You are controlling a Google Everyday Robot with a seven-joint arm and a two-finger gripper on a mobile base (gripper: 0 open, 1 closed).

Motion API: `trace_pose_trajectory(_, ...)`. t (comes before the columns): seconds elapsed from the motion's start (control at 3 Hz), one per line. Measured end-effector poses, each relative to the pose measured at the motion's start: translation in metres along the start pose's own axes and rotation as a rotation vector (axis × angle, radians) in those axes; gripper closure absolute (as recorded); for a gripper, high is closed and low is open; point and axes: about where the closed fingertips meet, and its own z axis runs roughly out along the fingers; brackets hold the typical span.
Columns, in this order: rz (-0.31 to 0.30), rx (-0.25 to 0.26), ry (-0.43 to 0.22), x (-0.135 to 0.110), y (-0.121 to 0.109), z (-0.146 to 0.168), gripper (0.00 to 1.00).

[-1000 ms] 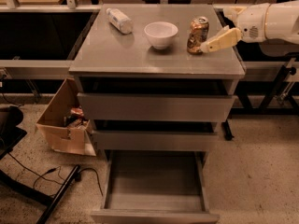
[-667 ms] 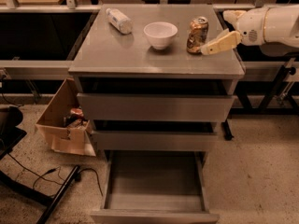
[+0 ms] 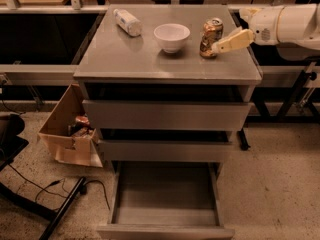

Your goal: Place orange can into bottom drawer

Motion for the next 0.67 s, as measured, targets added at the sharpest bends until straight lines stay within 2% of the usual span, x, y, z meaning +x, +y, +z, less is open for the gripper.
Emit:
trace_pose_trajectory(0.33,0.023,0.125,0.003,-0.001,-0.044,0.028,0.00)
trace_pose_trajectory(0.67,0.054,0.214,0.010,0.006,-0.075,0.048,0.00)
